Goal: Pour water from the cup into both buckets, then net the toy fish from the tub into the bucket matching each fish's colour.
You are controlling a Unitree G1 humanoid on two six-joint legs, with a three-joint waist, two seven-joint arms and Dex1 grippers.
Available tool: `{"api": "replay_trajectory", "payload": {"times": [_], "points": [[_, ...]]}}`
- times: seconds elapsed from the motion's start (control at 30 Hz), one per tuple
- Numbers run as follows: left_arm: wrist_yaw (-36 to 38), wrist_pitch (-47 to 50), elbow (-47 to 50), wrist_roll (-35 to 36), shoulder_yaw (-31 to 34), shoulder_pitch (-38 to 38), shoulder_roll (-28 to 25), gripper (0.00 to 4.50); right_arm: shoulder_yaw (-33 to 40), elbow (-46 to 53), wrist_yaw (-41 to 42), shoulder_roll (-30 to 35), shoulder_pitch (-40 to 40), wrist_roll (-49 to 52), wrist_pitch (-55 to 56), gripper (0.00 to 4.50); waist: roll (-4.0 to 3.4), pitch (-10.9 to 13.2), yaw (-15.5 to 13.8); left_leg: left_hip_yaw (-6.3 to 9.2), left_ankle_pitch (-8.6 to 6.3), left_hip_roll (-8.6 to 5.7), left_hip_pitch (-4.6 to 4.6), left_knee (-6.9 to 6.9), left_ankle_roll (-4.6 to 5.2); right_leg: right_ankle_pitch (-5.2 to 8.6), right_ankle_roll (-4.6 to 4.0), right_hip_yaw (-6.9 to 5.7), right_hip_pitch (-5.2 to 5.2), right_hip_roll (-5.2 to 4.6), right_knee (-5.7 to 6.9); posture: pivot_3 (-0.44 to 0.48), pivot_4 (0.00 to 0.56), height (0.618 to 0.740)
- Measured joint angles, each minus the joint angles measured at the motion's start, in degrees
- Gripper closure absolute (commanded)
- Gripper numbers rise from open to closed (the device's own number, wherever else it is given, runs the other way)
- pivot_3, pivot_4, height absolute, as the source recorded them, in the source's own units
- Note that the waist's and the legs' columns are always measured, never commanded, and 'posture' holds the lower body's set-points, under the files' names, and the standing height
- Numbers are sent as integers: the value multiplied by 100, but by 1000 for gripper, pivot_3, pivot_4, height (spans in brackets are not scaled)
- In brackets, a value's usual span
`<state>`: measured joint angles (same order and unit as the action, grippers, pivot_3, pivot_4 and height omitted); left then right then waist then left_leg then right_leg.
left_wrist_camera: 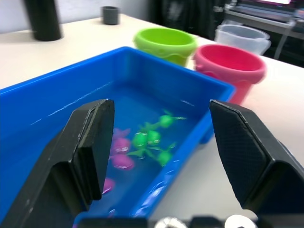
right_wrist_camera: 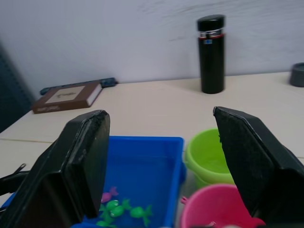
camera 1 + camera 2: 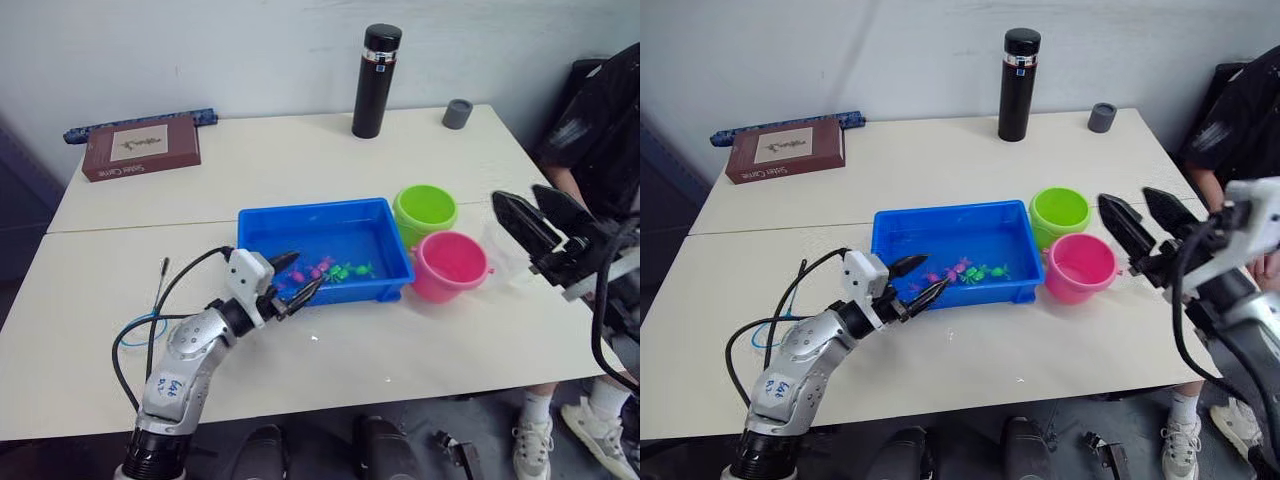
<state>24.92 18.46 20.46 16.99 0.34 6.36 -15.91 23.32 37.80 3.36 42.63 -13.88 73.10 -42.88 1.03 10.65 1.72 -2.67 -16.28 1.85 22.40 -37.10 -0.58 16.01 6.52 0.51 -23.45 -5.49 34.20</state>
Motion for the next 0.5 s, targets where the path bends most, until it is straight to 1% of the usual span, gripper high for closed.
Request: {"api": "replay_trajectory", "payload": {"times": [0.07,0.1,0.2,0.27,0.37,0.43,0.5], "points": [[-188,-10,31,-47,170,-14,3,1054,-592,-180,302,40,-431,-256,-87,790,2,1,-19,6,0,1,-1,-1,1,-26,48,-6,1,1,1,0,150,740],[-320,-11,59,-61,343,-65,-6,1054,-1048,-361,669,97,-741,-545,-116,790,2,1,-24,9,0,1,1,0,1,-27,48,-9,0,1,1,0,150,740],[-499,-9,91,-79,623,-116,-61,1054,-1735,-706,1349,119,-1128,-1072,-114,790,2,1,-57,20,-1,0,8,2,1,-25,45,-16,-1,-2,-1,0,150,740],[-642,-6,85,-99,903,-152,-114,1054,-2265,-1059,1945,103,-1515,-1574,-78,790,2,1,-103,18,-5,-1,22,-2,3,-26,47,-18,-12,-7,-4,0,150,740],[-824,-8,74,-118,1279,-151,-232,1054,-2741,-1333,2644,62,-1918,-2074,62,790,2,1,-147,20,-6,0,30,-2,3,-26,48,-23,-19,-8,-6,0,150,740],[-936,-8,73,-122,1495,-142,-268,1054,-2863,-1463,2975,-24,-2031,-2327,159,790,2,1,-157,22,-6,0,33,-1,1,-26,48,-27,-20,-9,-8,0,150,740],[-1093,-7,9,-119,1817,-149,-327,1054,-3130,-1795,3390,-187,-2347,-2670,295,790,3,1,-154,23,-7,0,35,-3,1,-27,47,-29,-22,-12,-8,0,150,740]]}}
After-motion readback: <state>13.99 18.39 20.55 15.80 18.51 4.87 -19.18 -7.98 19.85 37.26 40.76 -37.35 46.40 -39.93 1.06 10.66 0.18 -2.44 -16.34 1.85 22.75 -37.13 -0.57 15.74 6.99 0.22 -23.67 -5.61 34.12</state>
